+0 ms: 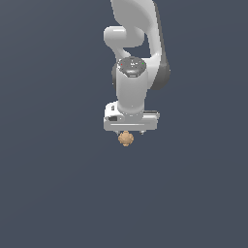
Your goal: Pick up the object and move it to a goal position.
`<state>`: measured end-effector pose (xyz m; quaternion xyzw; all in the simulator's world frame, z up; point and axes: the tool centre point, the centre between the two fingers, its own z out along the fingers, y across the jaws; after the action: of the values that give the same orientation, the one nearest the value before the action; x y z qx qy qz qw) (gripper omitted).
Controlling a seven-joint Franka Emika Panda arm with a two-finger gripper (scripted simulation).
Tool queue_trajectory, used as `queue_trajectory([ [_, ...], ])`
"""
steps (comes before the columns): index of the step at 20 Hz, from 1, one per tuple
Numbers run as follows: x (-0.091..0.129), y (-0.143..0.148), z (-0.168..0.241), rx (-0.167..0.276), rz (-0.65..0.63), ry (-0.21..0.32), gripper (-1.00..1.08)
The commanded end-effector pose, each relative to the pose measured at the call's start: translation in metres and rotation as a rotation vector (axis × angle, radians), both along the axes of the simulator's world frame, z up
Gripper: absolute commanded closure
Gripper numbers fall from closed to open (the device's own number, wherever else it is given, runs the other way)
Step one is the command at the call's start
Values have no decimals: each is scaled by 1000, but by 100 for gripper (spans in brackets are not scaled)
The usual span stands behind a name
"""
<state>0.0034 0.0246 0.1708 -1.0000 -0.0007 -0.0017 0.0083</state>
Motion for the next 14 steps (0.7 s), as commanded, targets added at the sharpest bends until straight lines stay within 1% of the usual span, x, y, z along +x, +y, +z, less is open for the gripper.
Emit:
queue_trajectory([
  [1, 0, 0, 0, 0, 0, 0, -92],
  [4, 0, -7, 0, -6, -10, 0, -92],
  [9, -1, -35, 2, -30, -49, 3, -92],
  [14, -1, -35, 1, -29, -44, 3, -92],
])
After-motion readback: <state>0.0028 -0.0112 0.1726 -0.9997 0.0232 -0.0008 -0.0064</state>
